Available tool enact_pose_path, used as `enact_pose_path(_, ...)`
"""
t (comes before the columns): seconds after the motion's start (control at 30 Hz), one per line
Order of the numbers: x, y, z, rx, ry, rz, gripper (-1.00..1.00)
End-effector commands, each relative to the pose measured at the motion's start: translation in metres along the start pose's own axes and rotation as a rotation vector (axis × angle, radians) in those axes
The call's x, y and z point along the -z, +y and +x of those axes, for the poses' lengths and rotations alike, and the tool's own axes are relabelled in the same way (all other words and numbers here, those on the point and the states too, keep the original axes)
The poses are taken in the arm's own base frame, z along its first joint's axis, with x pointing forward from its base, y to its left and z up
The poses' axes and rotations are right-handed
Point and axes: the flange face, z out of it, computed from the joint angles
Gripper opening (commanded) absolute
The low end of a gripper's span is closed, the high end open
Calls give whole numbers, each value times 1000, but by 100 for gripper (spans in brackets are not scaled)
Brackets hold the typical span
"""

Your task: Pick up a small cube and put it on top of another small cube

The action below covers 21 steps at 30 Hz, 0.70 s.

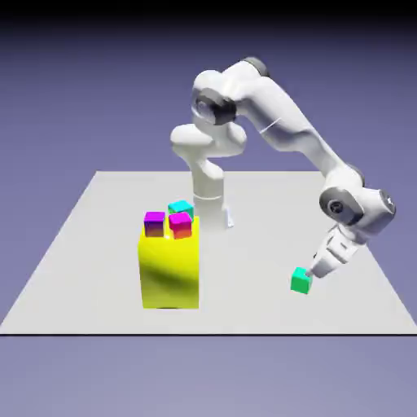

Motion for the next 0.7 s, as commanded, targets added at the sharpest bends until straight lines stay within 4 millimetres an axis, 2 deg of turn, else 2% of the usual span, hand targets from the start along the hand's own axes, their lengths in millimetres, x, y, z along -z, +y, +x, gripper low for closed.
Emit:
enact_pose_path(0.0, -19, -2, 1, 2, -1, 1, 0)
enact_pose_path(0.03, -19, -2, 1, 2, -1, 1, -100)
enact_pose_path(0.07, -19, -2, 1, 2, -1, 1, -100)
enact_pose_path(0.17, 50, 8, -5, -11, 5, 1, -100)
enact_pose_path(0.2, 62, 27, 3, -89, 14, 7, -100)
enact_pose_path(0.33, 54, 133, 15, -470, -127, 71, -100)
enact_pose_path(0.43, 50, 213, 9, -755, -233, 143, -100)
enact_pose_path(0.53, 48, 290, -8, -1034, -342, 237, -100)
enact_pose_path(0.67, 46, 385, -47, -1389, -492, 400, -100)
